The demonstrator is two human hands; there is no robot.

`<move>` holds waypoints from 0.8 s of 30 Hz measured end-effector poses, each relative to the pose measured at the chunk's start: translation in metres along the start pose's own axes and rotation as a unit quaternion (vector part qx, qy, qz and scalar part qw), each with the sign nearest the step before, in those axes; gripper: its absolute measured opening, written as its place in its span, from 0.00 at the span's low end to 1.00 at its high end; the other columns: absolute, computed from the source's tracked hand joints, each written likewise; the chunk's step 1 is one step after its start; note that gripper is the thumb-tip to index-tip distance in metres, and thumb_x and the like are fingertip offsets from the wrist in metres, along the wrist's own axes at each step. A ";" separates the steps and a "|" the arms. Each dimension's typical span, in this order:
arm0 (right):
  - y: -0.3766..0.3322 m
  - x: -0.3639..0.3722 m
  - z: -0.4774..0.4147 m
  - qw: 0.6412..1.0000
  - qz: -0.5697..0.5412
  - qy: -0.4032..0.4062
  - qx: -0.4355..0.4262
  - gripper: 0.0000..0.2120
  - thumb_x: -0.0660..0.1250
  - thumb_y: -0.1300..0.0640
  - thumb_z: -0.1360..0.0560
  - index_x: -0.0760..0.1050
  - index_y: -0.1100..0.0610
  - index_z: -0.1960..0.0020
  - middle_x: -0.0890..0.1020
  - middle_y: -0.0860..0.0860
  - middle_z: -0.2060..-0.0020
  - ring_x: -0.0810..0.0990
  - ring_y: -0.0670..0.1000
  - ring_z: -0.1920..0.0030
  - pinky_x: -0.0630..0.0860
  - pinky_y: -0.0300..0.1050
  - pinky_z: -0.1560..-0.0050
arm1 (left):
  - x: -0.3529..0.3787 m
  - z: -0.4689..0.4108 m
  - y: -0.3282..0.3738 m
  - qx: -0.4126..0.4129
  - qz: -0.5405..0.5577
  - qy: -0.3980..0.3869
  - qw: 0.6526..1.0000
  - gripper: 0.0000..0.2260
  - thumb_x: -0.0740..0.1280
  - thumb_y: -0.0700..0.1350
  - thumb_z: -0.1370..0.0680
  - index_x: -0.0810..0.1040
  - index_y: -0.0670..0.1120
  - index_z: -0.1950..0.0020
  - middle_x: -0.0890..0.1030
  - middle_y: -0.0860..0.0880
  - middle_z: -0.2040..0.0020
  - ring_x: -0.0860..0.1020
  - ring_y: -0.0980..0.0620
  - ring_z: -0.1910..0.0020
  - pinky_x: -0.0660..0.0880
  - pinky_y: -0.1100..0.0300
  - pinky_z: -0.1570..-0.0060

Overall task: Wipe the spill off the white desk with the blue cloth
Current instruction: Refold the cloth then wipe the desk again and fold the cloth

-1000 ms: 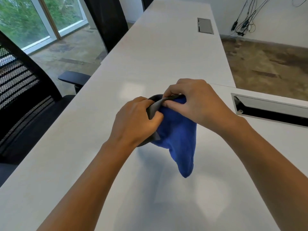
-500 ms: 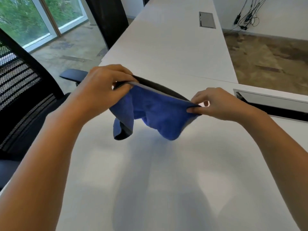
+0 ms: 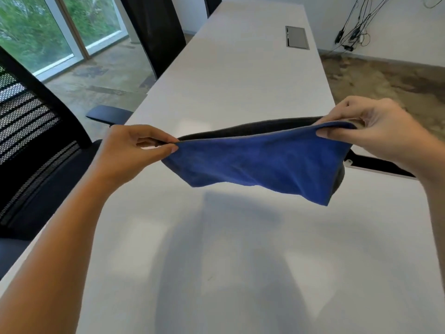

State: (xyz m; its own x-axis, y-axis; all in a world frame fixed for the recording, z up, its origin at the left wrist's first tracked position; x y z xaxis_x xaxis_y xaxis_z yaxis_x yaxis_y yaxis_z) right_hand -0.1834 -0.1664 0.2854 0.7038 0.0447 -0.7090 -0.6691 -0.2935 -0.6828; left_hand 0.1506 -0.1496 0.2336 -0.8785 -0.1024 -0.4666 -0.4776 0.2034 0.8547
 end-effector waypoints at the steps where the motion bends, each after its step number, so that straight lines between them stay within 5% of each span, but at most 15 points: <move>1: 0.000 -0.002 0.002 1.000 -0.026 0.001 0.001 0.08 0.72 0.61 0.30 0.82 0.48 0.56 0.80 0.43 0.59 0.78 0.36 0.57 0.72 0.25 0.55 | 0.000 0.000 0.001 -0.005 0.046 0.012 0.999 0.14 0.73 0.37 0.30 0.83 0.57 0.66 0.83 0.61 0.66 0.80 0.62 0.62 0.73 0.72 0.57; 6: 0.007 0.003 0.006 0.963 -0.266 0.016 0.034 0.10 0.73 0.54 0.37 0.82 0.47 0.56 0.84 0.43 0.61 0.80 0.40 0.57 0.76 0.30 0.57 | 0.011 -0.005 -0.010 -0.044 0.259 0.056 0.963 0.11 0.67 0.38 0.30 0.79 0.53 0.68 0.80 0.58 0.70 0.77 0.62 0.66 0.71 0.69 0.64; 9: 0.038 0.023 -0.003 0.991 -0.015 0.055 0.123 0.11 0.73 0.55 0.31 0.80 0.49 0.48 0.81 0.45 0.61 0.77 0.43 0.65 0.71 0.29 0.65 | 0.028 -0.009 -0.017 -0.069 0.083 0.121 0.987 0.08 0.69 0.40 0.31 0.76 0.53 0.65 0.80 0.60 0.69 0.77 0.64 0.66 0.70 0.72 0.64; 11: 0.040 0.046 -0.006 0.985 0.040 0.068 0.154 0.10 0.72 0.55 0.30 0.79 0.47 0.49 0.78 0.44 0.62 0.74 0.43 0.65 0.70 0.36 0.64 | 0.051 -0.007 0.000 -0.042 0.031 0.122 0.991 0.06 0.69 0.40 0.30 0.76 0.52 0.62 0.80 0.58 0.65 0.77 0.62 0.65 0.71 0.72 0.63; 14: 0.025 0.089 -0.003 0.966 -0.165 0.065 0.186 0.10 0.69 0.58 0.27 0.74 0.49 0.48 0.79 0.48 0.61 0.79 0.48 0.63 0.74 0.40 0.67 | 0.083 -0.004 0.023 -0.020 0.088 0.104 0.990 0.05 0.69 0.40 0.29 0.77 0.48 0.55 0.78 0.57 0.63 0.76 0.60 0.63 0.72 0.71 0.62; 16: 0.013 0.115 -0.003 0.917 -0.329 0.044 0.219 0.12 0.66 0.60 0.25 0.71 0.56 0.42 0.82 0.54 0.56 0.82 0.51 0.63 0.79 0.41 0.68 | 0.098 -0.003 0.034 -0.022 0.139 0.075 0.987 0.07 0.69 0.42 0.27 0.77 0.46 0.50 0.77 0.56 0.62 0.77 0.59 0.62 0.73 0.70 0.61; 19: -0.001 0.130 -0.013 0.866 -0.443 0.030 0.232 0.15 0.63 0.59 0.23 0.72 0.60 0.38 0.83 0.58 0.48 0.84 0.55 0.51 0.82 0.45 0.52 | 0.108 -0.005 0.044 -0.019 0.172 0.042 0.984 0.13 0.70 0.47 0.27 0.75 0.48 0.44 0.79 0.53 0.55 0.79 0.57 0.55 0.76 0.67 0.54; 24: -0.002 0.134 -0.006 0.899 -0.386 0.011 0.207 0.15 0.49 0.52 0.19 0.73 0.48 0.41 0.82 0.51 0.44 0.75 0.53 0.37 0.66 0.51 0.32 | 0.097 -0.007 0.027 -0.066 0.175 0.043 0.981 0.20 0.72 0.49 0.29 0.71 0.54 0.39 0.77 0.53 0.46 0.77 0.53 0.46 0.76 0.60 0.46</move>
State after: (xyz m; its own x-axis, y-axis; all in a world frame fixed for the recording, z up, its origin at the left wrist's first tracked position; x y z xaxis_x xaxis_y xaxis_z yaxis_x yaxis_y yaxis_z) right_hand -0.0860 -0.1658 0.1934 0.9981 0.0614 0.0039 -0.0083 0.1973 -0.9803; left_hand 0.0524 -0.1610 0.2134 -0.9837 -0.1318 -0.1224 -0.1377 0.1142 0.9839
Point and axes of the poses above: each hand's wrist, its own z-axis away from the middle knuckle, its own x-axis out of the palm, y = z × x, the point moved 9 cm from there along -z, towards the middle knuckle
